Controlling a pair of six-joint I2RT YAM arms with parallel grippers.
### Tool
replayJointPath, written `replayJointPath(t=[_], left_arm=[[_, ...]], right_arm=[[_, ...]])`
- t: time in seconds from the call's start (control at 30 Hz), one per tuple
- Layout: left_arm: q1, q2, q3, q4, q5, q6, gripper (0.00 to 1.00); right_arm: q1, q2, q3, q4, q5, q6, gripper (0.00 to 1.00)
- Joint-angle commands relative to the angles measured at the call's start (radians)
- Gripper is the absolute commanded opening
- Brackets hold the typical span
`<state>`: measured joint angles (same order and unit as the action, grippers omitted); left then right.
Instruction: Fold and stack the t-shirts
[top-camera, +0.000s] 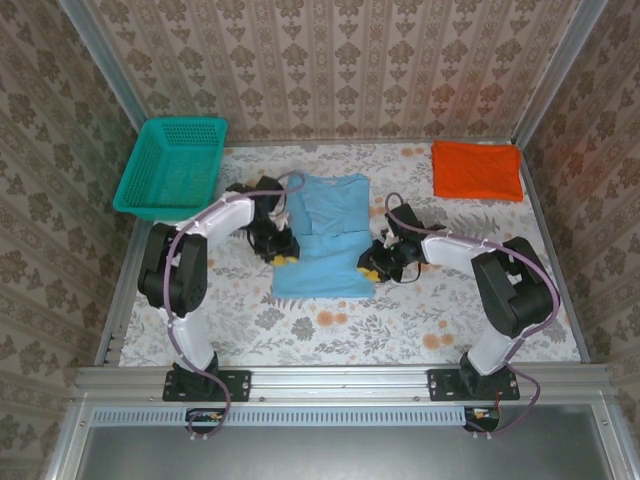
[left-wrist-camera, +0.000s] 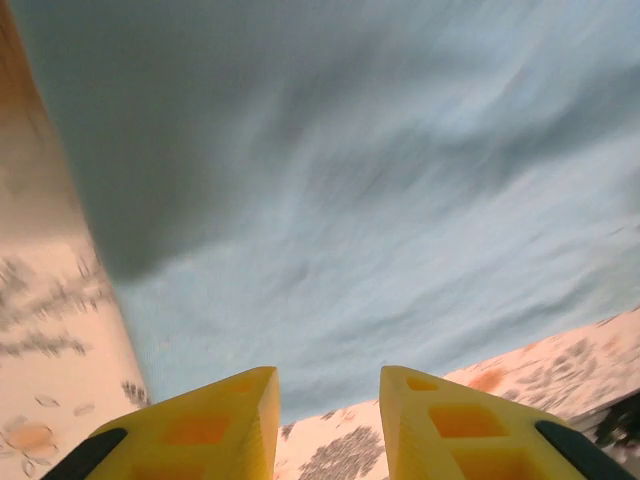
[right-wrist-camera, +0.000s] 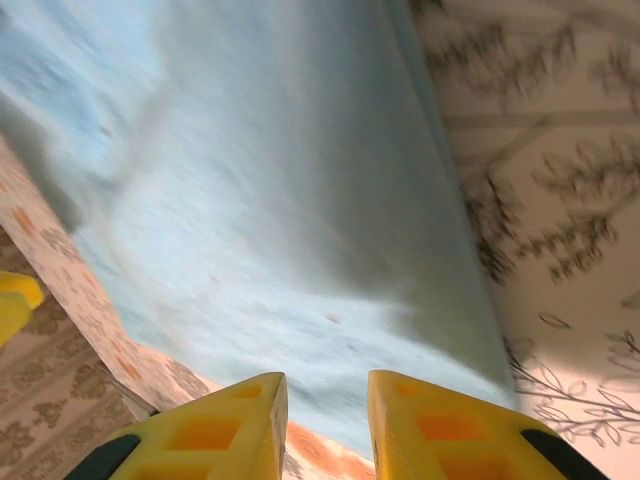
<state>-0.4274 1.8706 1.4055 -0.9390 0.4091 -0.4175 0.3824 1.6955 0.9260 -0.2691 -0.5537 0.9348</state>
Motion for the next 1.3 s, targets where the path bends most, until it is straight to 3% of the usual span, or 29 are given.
replayJointPath(t=[0.0,0.23,0.4,0.57,0.77,0.87,1.0,1.13,1.27], left_arm=[[0.035,0.087,0.116,-0.041,-0.026,0.02,0.31],[0.058,0.281,0.296,-0.049,-0.03,0.037,0.25],[0.085,0.348,0.33,-0.031,-0.106,0.008,0.21],[0.099,0.344,0.355,-0.019,-0.128,-0.011,0.21],[0.111,0.235,0.348,-0.005,-0.138,-0.024,0.36],[0.124,0.147,0.281,-0.004,-0.115,-0.034,0.52],[0.129,0.03,0.114,-0.007,0.019,-0.037,0.62],[0.126,-0.086,-0.116,0.008,0.142,-0.07,0.64],[0.125,-0.16,-0.327,0.074,0.269,-0.163,0.6]], right_arm=[[-0.022,0.046,0.091,0.009,0.052,0.058,0.28],[-0.078,0.236,0.195,0.078,0.045,0.155,0.21],[-0.136,0.301,0.217,0.026,0.039,0.181,0.22],[-0.158,0.274,0.197,0.03,0.028,0.19,0.35],[-0.179,0.166,0.12,0.116,0.013,0.21,0.52],[-0.19,0.065,0.053,0.148,0.002,0.172,0.57],[-0.198,-0.062,-0.022,0.044,0.006,0.032,0.61],[-0.189,-0.152,-0.098,-0.085,0.003,-0.096,0.61],[-0.162,-0.203,-0.176,-0.152,-0.009,-0.157,0.61]])
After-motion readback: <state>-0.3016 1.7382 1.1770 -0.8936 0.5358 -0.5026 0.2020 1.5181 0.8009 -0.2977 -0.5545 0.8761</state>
